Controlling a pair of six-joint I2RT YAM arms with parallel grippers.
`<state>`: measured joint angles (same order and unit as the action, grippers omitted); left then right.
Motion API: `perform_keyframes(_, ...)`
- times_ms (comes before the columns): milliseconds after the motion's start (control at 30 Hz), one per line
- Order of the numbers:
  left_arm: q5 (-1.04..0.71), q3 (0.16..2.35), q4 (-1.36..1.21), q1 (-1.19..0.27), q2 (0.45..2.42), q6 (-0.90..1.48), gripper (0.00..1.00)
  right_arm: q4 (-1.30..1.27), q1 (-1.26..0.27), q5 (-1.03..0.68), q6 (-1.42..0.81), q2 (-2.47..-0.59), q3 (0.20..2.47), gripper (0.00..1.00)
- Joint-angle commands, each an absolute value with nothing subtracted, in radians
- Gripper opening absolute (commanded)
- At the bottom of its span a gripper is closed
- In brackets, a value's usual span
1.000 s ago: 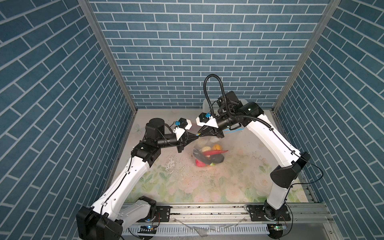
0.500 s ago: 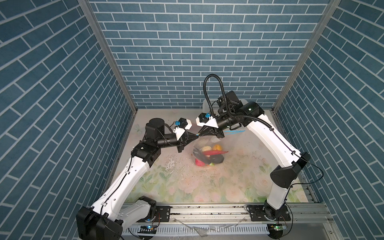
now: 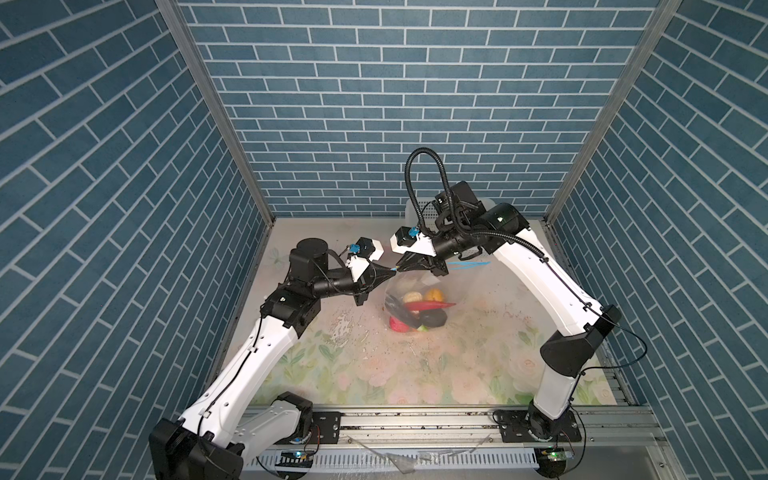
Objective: Place the food in the zip-top bag and seal the zipper
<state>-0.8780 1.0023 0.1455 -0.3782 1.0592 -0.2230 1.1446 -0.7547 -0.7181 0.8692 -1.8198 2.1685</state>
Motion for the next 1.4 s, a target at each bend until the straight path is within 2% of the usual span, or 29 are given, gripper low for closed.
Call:
perform_keyframes(0, -0.855, 0.988, 0.131, -0.375, 1.032, -0.244, 0.0, 1.204, -0.742, -0.677, 0.894, -1.818, 2.205, 0.09)
perform_keyframes(433, -0.835, 0.983, 0.115, -0.357, 1.037, -0.239, 0.0, 1.201, -0.687, -0.649, 0.875, -1.781, 2.15, 0.08)
perform_keyframes(767, -0.899, 1.024, 0.123, -0.358, 1.086, -0.225, 0.0, 1.154, -0.664, -0.674, 0.869, -1.744, 2.088, 0.08)
perform_keyframes(833, -0.913, 1.032, 0.124, -0.361, 1.091, -0.225, 0.05, 1.154, -0.664, -0.69, 0.87, -1.752, 2.096, 0.08)
perform_keyframes(967, -0.918, 1.047, 0.117, -0.375, 1.101, -0.227, 0.28, 1.159, -0.664, -0.707, 0.871, -1.761, 2.108, 0.08)
perform_keyframes(1067, -0.919, 1.061, 0.107, -0.382, 1.116, -0.227, 0.36, 1.16, -0.664, -0.722, 0.873, -1.763, 2.111, 0.08)
perform_keyframes(1300, -0.925, 1.101, 0.107, -0.391, 1.165, -0.23, 0.37, 1.161, -0.664, -0.732, 0.873, -1.765, 2.114, 0.09)
perform_keyframes(1367, -0.928, 1.11, 0.111, -0.398, 1.175, -0.236, 0.3, 1.163, -0.664, -0.733, 0.875, -1.765, 2.114, 0.08)
